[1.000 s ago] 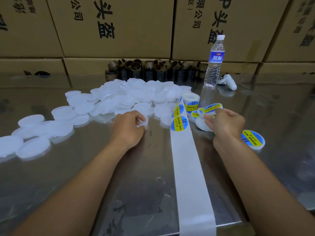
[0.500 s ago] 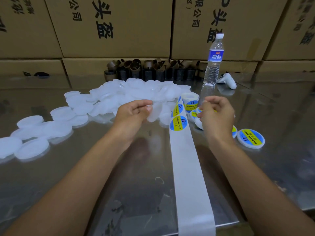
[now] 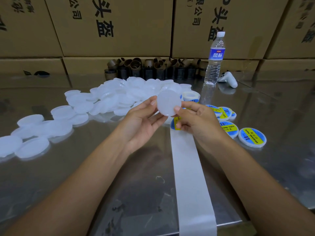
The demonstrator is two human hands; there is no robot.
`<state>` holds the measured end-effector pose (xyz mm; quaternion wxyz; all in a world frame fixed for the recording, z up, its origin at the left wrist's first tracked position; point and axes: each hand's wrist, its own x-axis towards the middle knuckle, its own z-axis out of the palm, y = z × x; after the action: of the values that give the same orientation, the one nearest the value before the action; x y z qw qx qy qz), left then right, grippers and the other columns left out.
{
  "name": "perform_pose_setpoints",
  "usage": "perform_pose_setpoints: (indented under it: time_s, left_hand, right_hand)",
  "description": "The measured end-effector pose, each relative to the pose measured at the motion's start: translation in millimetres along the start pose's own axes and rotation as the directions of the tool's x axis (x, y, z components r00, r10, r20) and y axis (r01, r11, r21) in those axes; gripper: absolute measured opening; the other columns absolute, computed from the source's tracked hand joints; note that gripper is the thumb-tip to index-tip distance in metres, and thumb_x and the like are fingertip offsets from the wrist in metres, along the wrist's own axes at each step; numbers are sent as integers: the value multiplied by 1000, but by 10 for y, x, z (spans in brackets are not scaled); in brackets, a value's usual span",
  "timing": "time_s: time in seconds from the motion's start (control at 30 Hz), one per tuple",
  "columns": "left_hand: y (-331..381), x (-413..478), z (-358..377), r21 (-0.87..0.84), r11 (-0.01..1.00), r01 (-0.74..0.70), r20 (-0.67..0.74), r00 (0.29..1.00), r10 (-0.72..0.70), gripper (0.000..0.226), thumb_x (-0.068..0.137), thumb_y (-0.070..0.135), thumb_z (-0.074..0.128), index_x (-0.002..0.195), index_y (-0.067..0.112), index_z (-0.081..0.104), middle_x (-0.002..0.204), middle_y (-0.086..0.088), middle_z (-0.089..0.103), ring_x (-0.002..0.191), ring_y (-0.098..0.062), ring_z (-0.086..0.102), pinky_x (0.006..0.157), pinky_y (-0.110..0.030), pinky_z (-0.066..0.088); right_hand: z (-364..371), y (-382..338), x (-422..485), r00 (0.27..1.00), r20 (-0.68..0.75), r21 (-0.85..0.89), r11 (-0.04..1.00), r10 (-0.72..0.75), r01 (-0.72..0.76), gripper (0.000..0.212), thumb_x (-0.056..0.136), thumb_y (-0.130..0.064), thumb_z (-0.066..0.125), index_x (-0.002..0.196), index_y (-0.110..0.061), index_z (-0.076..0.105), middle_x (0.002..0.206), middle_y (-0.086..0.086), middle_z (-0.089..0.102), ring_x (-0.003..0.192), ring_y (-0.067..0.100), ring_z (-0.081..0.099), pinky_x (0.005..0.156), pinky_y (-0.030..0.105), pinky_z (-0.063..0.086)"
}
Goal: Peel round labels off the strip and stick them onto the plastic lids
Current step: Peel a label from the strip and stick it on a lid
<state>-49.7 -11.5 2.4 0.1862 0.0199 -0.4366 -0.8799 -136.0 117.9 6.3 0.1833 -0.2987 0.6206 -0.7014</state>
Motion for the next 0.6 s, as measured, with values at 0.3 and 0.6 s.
perform_pose_setpoints:
  time_s: [0.3, 0.6]
  left_hand:
    - [-58, 0, -10, 194, 976, 98, 29, 994, -106, 42, 83, 31, 57, 114, 4, 64, 108, -10, 67, 96, -21, 66, 85, -31, 56]
    - [-99, -18, 25, 283, 956, 79, 40, 995, -94, 28, 92, 20, 51, 110, 1, 61, 87, -10, 64, 74, -21, 61, 77, -27, 55]
  right_hand:
    - [12, -45, -35, 996, 89, -12, 1000, 8, -7, 20, 92, -7, 55, 91, -22, 69, 50, -11, 53, 48, 5, 44, 59, 20, 41]
    - [18, 5, -3, 996, 93, 3, 1000, -1, 1, 10, 85, -7, 66, 92, -13, 64, 59, 0, 59, 47, 7, 53, 56, 18, 47]
